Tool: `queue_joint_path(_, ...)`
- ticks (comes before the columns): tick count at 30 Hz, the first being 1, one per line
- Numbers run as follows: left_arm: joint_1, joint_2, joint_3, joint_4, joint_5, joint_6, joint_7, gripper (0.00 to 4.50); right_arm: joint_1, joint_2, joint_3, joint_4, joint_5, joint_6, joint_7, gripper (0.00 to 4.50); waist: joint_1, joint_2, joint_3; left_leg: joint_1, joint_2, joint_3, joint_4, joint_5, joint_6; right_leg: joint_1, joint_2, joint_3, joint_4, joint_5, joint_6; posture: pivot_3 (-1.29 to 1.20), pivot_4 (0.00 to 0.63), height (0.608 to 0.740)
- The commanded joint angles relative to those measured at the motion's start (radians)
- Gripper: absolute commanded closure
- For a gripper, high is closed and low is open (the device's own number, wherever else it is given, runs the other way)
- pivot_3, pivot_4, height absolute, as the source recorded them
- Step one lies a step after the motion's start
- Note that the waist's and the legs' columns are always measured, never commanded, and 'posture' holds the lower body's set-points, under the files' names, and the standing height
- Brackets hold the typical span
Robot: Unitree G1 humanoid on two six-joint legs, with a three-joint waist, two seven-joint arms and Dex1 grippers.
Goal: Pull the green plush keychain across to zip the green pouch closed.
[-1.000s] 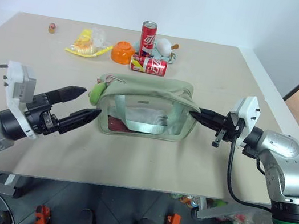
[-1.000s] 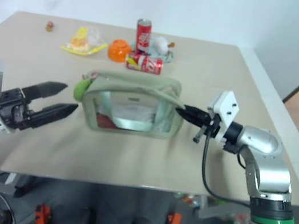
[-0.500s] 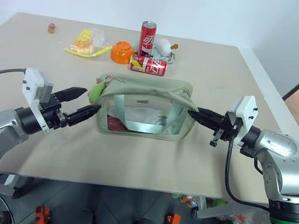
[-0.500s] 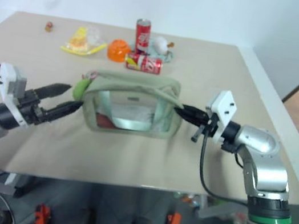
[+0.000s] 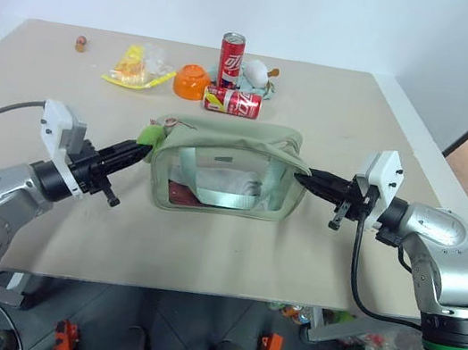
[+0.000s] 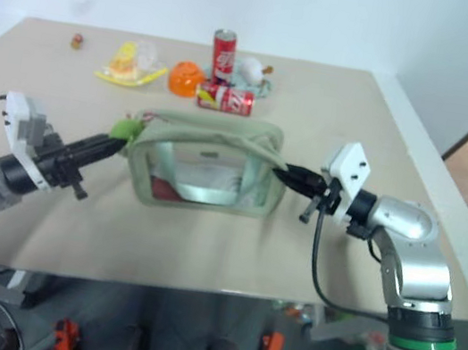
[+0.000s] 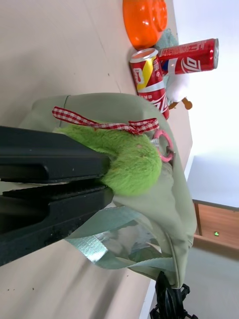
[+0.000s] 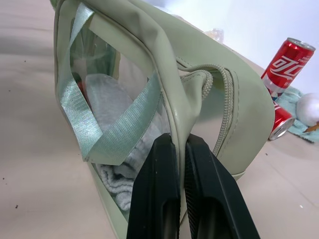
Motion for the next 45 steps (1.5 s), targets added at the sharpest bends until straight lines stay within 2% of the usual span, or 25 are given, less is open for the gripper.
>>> queue_joint_path(1,-0.140,0.037,0.004,-0.028,-0.013,-0.006,-0.013,4.43,-0.013,-0.008,-0.008,-0.009,-0.003,-0.018,0.018,4.50,0.001,0.000,0.000,0.000,0.000,0.000,0.000,0.000,0.000,0.000,0.000,0.000,0.000,0.000,0.000,0.00,0.150,0.740)
queue_joint_path(4,-0.261,0.035,-0.083,0.005,0.043,-0.020,-0.056,4.43,-0.019,-0.006,-0.006,0.006,-0.009,-0.026,0.023,4.50,0.001,0.000,0.000,0.000,0.000,0.000,0.001,0.000,0.000,0.000,0.000,0.000,0.000,0.001,0.001,0.00,0.150,0.740)
queue_joint_path(8,-0.412,-0.030,-0.217,0.110,0.123,-0.075,-0.138,4.43,-0.025,-0.004,0.004,0.030,-0.024,-0.043,0.032,4.50,0.001,0.000,0.000,0.000,-0.001,0.001,0.001,0.000,0.000,0.001,0.000,0.001,0.000,0.001,0.002,0.00,0.150,0.740)
queue_joint_path(13,-0.518,-0.100,-0.365,0.285,0.252,-0.183,-0.285,4.43,-0.035,-0.003,0.005,0.035,-0.027,-0.047,0.032,4.50,0.001,0.000,0.000,0.000,-0.001,0.000,0.001,0.000,0.000,0.000,0.001,0.001,0.000,0.001,0.001,0.00,0.150,0.740)
queue_joint_path(18,-0.561,-0.114,-0.405,0.396,0.330,-0.231,-0.364,4.43,-0.020,-0.009,-0.007,0.017,-0.028,-0.042,0.022,4.50,0.001,0.000,0.000,-0.001,-0.001,0.000,0.001,0.000,0.000,0.000,0.001,0.001,0.000,0.002,-0.001,0.00,0.150,0.740)
queue_joint_path(22,-0.569,-0.093,-0.401,0.407,0.324,-0.171,-0.415,4.43,0.001,-0.017,-0.019,0.003,-0.027,-0.041,0.015,4.50,0.001,0.000,0.000,-0.001,-0.001,0.000,0.001,0.000,0.000,0.000,0.000,0.001,0.000,0.002,0.000,0.00,0.150,0.740)
queue_joint_path(23,-0.574,-0.092,-0.387,0.406,0.312,-0.151,-0.414,3.79,0.004,-0.018,-0.020,0.000,-0.027,-0.041,0.014,4.50,0.001,0.000,0.000,-0.001,-0.001,0.000,0.001,0.000,0.000,0.000,0.000,0.001,0.000,0.002,0.000,0.00,0.150,0.740)
queue_joint_path(29,-0.564,-0.050,-0.322,0.331,0.283,-0.092,-0.402,1.77,0.010,-0.016,-0.018,-0.005,-0.028,-0.040,0.011,4.50,0.000,0.000,0.000,-0.001,-0.001,-0.001,0.001,0.001,0.000,0.000,0.001,0.001,0.000,0.001,0.002,0.00,0.150,0.740)
queue_joint_path(34,-0.487,0.037,-0.257,0.194,0.246,-0.012,-0.386,0.07,-0.005,-0.010,-0.006,0.015,-0.031,-0.046,0.022,4.50,-0.001,0.000,0.000,-0.001,-0.001,0.000,0.001,0.001,0.000,0.000,0.000,0.001,0.000,0.001,0.002,0.00,0.150,0.740)
queue_joint_path(40,-0.319,0.139,-0.097,-0.013,0.160,0.129,-0.272,0.07,-0.035,-0.004,0.010,0.055,-0.035,-0.060,0.047,4.50,-0.001,0.000,0.000,-0.001,0.000,-0.001,0.000,0.000,0.000,0.000,0.000,0.000,0.000,0.000,0.002,0.00,0.150,0.740)
queue_joint_path(42,-0.251,0.130,-0.044,-0.048,0.156,0.141,-0.207,0.07,-0.046,0.000,0.015,0.069,-0.037,-0.065,0.055,4.50,-0.001,0.000,0.000,0.000,0.000,0.000,0.001,0.001,0.000,0.000,0.000,0.000,0.000,0.001,0.002,0.00,0.150,0.740)
queue_joint_path(45,-0.154,0.065,-0.009,-0.071,0.181,0.104,-0.111,0.07,-0.062,0.009,0.025,0.083,-0.041,-0.071,0.062,4.50,0.000,0.000,0.000,0.001,-0.001,0.000,0.001,0.001,0.001,0.002,-0.001,0.000,0.000,0.001,0.002,0.00,0.150,0.740)
